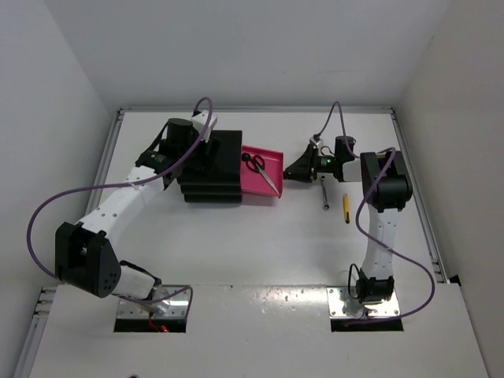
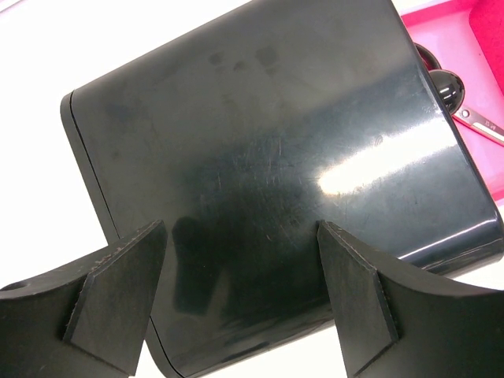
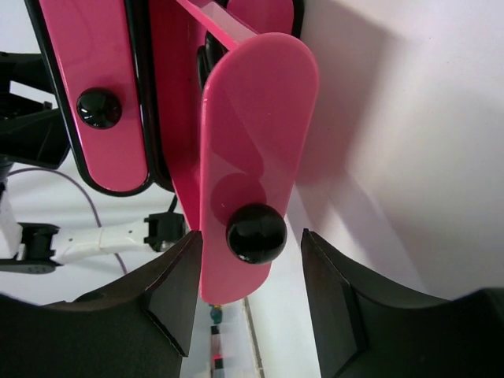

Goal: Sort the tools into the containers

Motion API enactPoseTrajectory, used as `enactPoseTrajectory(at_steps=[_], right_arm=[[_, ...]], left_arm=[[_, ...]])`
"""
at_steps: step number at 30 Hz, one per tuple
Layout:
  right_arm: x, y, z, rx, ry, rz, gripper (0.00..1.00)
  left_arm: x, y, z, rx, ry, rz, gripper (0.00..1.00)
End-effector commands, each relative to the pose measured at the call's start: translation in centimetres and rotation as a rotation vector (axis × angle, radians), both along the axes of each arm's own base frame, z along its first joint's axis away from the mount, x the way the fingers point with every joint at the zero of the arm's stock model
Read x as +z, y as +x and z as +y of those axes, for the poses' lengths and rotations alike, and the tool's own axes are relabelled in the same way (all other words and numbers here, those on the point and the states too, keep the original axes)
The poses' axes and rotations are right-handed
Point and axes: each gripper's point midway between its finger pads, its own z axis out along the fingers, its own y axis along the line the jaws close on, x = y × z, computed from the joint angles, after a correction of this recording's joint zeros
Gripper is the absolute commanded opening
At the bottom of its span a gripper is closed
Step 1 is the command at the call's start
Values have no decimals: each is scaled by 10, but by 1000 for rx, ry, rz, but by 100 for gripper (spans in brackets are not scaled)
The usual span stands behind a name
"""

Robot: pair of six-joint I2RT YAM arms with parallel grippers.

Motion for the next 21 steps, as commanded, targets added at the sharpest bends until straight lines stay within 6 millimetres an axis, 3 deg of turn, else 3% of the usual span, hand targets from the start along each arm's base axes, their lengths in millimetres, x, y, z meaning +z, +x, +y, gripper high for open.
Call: enactPoseTrajectory(at_steps=[1,8,12,16,21], right_arm=[[8,-2,11,51,57,-27,53],[6,0,11,47,65,-35,48],[9,-1,12,47,88,-42,30],[30,-1,13,39,147,-41,20],[49,-3,17,60,162,-92,19]], left_arm=[[-8,-4,0,1,20,39,84],[-11,-2,-1,1,24,48,84],[-11,-2,-1,1,24,48,84],[-11,-2,-1,1,24,48,84],[-11,-2,-3,-7,18,50,84]])
